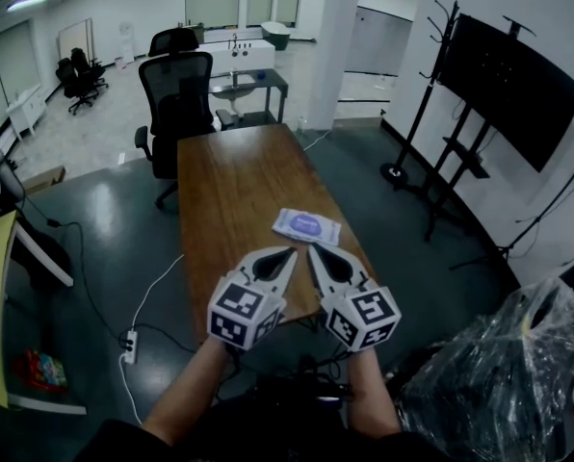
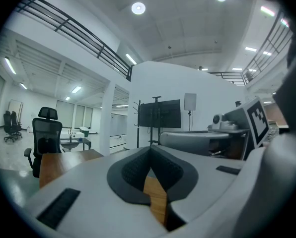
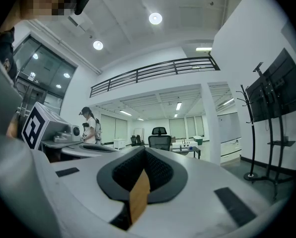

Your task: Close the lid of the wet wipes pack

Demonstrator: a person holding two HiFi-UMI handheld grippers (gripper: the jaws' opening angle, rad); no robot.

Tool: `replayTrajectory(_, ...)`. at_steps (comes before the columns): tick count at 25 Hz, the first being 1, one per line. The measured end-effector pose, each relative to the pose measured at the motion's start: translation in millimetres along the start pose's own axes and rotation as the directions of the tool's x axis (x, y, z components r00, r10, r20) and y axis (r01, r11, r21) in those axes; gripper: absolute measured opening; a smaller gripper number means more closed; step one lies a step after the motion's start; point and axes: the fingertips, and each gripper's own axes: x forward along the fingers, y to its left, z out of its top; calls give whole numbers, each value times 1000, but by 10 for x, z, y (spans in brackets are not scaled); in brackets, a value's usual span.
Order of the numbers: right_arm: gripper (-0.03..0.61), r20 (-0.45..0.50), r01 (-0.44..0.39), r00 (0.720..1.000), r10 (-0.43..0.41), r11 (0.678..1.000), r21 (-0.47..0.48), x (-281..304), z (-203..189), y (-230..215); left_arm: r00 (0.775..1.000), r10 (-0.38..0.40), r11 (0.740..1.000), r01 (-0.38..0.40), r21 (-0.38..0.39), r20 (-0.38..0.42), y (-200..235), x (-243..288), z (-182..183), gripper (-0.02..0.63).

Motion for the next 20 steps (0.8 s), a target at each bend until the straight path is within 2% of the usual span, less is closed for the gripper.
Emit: replayTrajectory(20,8,11,-7,1000,7,1000,2,8,47,-25,1000,-12,1000,12,5,3,-27,41,38,6)
